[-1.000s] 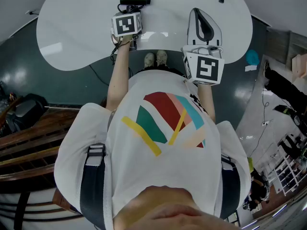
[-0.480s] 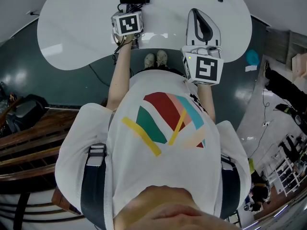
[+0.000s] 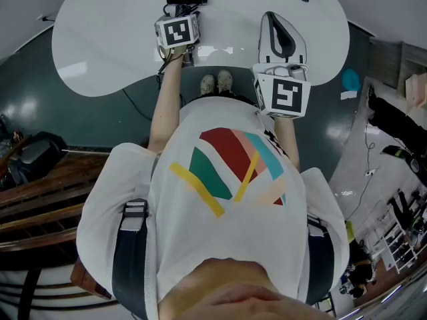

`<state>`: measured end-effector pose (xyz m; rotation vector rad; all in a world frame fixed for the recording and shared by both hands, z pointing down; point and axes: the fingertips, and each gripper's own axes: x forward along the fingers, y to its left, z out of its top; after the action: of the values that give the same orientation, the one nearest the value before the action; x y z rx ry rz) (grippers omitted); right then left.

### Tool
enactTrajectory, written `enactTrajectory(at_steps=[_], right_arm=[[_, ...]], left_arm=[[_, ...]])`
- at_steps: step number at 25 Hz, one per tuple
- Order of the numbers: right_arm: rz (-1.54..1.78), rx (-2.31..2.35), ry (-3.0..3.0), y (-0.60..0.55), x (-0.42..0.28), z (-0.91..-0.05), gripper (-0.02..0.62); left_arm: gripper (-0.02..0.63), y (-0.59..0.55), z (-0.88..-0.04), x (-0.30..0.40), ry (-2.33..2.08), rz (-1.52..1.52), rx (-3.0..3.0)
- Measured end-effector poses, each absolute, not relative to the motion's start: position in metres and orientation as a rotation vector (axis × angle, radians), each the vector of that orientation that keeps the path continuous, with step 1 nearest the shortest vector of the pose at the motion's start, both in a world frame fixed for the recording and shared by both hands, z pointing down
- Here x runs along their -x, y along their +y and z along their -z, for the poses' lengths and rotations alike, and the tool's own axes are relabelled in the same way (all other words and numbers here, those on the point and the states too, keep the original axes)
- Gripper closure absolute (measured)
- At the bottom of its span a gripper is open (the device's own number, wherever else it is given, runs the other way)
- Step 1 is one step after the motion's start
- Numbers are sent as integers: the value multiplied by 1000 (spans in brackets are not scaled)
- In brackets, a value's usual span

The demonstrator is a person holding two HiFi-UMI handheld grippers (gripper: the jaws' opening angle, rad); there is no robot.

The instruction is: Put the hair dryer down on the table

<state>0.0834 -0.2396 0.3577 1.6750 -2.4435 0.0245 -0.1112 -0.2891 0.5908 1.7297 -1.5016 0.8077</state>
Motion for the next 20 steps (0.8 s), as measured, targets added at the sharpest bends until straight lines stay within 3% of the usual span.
enactTrajectory(at_steps=[20], right_arm=[[21, -1666, -2502, -222, -73, -342, 586]], left_arm=[[247, -283, -538, 117, -1580, -665, -1797]])
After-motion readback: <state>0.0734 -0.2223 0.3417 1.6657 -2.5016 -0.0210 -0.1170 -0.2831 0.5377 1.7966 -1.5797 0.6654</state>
